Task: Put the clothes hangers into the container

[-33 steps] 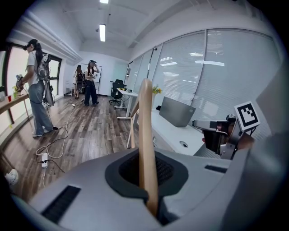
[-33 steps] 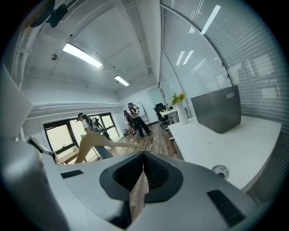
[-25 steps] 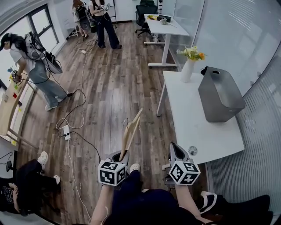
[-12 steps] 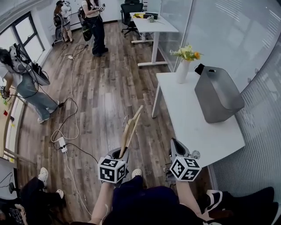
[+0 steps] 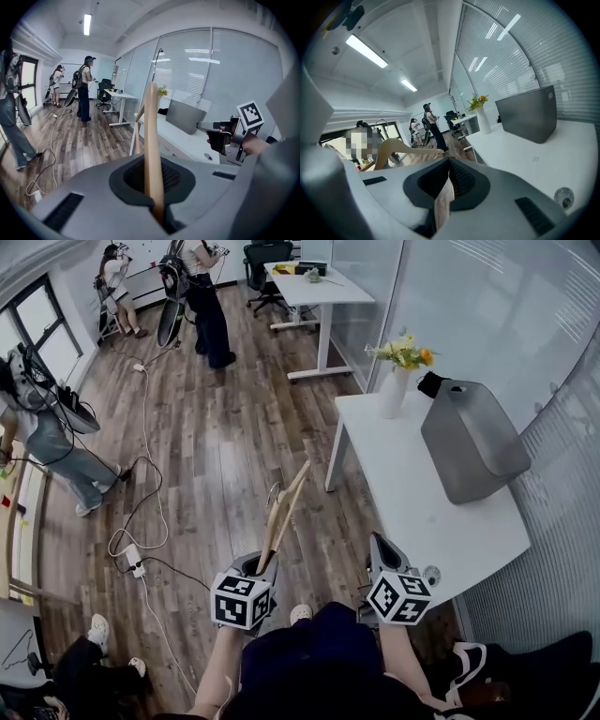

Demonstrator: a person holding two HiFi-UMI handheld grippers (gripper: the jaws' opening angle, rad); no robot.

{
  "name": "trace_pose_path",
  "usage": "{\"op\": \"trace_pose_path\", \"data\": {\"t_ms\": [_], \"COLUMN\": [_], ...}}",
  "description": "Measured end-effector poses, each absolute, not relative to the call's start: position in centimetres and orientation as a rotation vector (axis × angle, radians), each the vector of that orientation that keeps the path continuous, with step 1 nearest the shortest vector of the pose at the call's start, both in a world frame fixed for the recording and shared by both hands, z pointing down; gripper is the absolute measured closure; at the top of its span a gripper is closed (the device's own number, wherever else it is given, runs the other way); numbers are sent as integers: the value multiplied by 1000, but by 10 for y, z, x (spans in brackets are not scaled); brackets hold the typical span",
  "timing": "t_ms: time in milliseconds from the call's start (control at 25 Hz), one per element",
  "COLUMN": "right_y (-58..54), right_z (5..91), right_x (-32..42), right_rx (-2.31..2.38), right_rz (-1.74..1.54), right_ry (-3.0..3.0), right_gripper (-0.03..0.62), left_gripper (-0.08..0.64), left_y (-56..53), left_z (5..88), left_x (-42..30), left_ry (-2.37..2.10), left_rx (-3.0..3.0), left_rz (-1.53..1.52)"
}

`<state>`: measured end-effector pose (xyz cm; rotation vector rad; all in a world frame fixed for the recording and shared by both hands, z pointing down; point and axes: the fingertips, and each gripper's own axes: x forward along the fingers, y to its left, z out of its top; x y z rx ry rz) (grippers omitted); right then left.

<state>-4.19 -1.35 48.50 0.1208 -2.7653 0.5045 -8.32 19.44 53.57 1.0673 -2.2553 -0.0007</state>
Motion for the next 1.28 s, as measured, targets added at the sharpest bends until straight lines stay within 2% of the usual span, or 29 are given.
{"op": "trace_pose_path", "data": {"t_ms": [520, 920, 1280], "right_y": [-25, -66, -120], "right_z": [493, 488, 494], "right_x": [-82, -159, -193], "right_rx": [155, 259, 395], "right_rz": [503, 566, 613], "right_ry": [-2734, -2760, -2737], "right_gripper": [565, 563, 565], "left_gripper": [551, 551, 551], "left_y": [180, 133, 68], "left_z": [543, 533, 530], "left_x": [-127, -217, -264], "left_ry": [-2224, -2185, -2095], "left_rx": [1119, 1222, 1373], "left_rz": [20, 81, 187]}}
